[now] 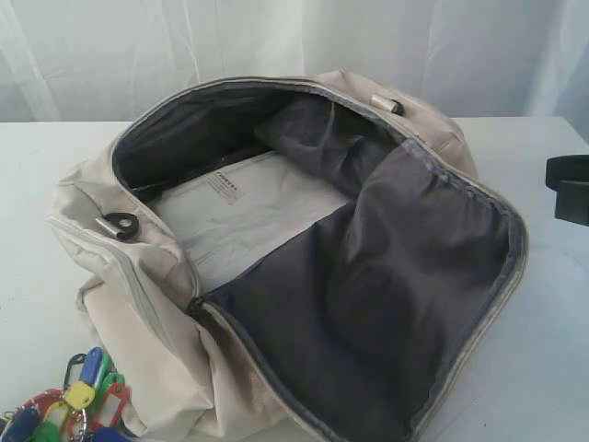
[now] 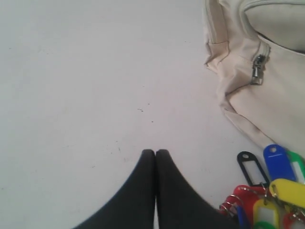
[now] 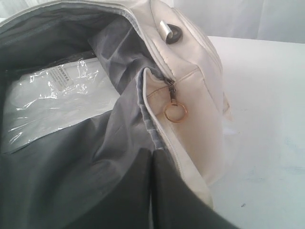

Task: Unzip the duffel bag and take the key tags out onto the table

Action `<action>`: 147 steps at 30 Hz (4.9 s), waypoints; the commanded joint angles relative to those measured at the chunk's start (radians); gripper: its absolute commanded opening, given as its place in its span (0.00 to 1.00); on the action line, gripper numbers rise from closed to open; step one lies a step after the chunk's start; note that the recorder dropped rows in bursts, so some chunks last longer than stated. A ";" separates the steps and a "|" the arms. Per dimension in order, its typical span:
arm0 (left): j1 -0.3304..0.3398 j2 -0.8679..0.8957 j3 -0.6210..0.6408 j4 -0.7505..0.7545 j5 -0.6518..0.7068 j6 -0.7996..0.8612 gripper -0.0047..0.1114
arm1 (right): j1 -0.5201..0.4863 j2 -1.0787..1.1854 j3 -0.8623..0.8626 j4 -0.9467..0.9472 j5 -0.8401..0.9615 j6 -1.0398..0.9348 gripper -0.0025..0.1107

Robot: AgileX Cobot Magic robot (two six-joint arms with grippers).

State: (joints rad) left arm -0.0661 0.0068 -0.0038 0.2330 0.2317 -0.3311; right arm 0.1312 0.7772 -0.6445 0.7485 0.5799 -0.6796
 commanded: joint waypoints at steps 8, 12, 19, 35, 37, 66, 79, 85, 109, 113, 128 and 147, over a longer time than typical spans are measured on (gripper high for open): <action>0.011 -0.007 0.004 -0.023 0.001 -0.011 0.04 | 0.002 -0.007 0.005 -0.002 -0.021 -0.009 0.02; 0.011 -0.007 0.004 -0.023 0.001 -0.011 0.04 | 0.002 -0.007 0.005 -0.002 -0.021 -0.009 0.02; 0.011 -0.007 0.004 -0.023 0.001 -0.009 0.04 | 0.002 -0.007 0.005 -0.002 -0.021 -0.009 0.02; 0.011 -0.007 0.004 -0.207 -0.022 -0.005 0.04 | 0.002 -0.007 0.005 -0.002 -0.021 -0.009 0.02; 0.011 -0.007 0.004 -0.207 -0.022 -0.005 0.04 | 0.002 -0.007 0.005 -0.002 -0.021 -0.009 0.02; 0.022 -0.007 0.004 -0.332 -0.022 0.438 0.04 | 0.002 -0.007 0.005 0.003 -0.021 -0.009 0.02; 0.022 -0.007 0.004 -0.332 -0.022 0.440 0.04 | 0.044 -0.007 0.005 -0.002 -0.045 -0.009 0.02; 0.022 -0.007 0.004 -0.332 -0.019 0.338 0.04 | 0.097 -0.032 0.005 -0.005 -0.047 -0.009 0.02; 0.022 -0.007 0.004 -0.332 -0.029 0.331 0.04 | 0.093 -0.747 0.485 -0.098 -0.089 -0.009 0.02; 0.022 -0.007 0.004 -0.332 -0.029 0.331 0.04 | 0.093 -0.772 0.626 -0.106 -0.098 -0.004 0.02; 0.022 -0.007 0.004 -0.328 -0.029 0.331 0.04 | 0.077 -0.777 0.644 -0.515 -0.247 0.025 0.02; 0.022 -0.007 0.004 -0.328 -0.029 0.331 0.04 | 0.002 -0.777 0.644 -0.590 -0.243 0.667 0.02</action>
State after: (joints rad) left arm -0.0474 0.0046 -0.0038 -0.0885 0.2047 0.0102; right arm 0.1125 0.0051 -0.0058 0.1965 0.3425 -0.0357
